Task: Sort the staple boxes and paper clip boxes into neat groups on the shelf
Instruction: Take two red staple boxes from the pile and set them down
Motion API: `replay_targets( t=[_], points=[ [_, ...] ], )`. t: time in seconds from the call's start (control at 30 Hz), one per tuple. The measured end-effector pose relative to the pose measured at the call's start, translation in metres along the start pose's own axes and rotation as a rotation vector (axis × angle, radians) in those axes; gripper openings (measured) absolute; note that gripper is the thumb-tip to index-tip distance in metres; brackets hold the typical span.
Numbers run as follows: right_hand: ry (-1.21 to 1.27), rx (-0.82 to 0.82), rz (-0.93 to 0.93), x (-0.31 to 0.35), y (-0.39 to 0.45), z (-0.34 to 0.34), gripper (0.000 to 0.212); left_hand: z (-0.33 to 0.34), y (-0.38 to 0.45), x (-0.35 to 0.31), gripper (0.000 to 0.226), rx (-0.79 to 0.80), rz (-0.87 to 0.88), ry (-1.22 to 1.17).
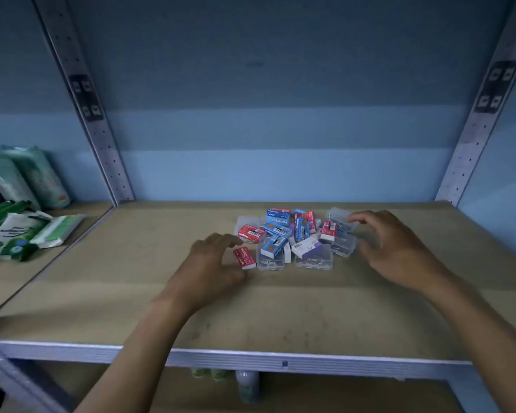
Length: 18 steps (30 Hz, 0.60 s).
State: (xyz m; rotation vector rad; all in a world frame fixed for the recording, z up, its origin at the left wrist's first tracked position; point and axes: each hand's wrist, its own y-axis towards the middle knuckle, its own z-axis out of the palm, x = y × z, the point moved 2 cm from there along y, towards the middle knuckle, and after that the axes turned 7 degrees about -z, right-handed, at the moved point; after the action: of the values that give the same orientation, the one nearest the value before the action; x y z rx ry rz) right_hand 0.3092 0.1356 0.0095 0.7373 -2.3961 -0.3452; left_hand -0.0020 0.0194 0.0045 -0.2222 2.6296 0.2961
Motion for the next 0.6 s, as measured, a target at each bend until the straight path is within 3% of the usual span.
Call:
replay_targets(
  t=[0.27,0.6],
  points=[
    [-0.008,0.032,-0.006,-0.006,0.017,0.028,0.046,0.011,0.012,0.0,0.058,-0.086,0.04,0.038],
    [-0.032,0.081,-0.042,-0.002,0.028,0.045,0.039,0.016,0.019,0.009,0.034,-0.06,0.046,0.066]
  ],
)
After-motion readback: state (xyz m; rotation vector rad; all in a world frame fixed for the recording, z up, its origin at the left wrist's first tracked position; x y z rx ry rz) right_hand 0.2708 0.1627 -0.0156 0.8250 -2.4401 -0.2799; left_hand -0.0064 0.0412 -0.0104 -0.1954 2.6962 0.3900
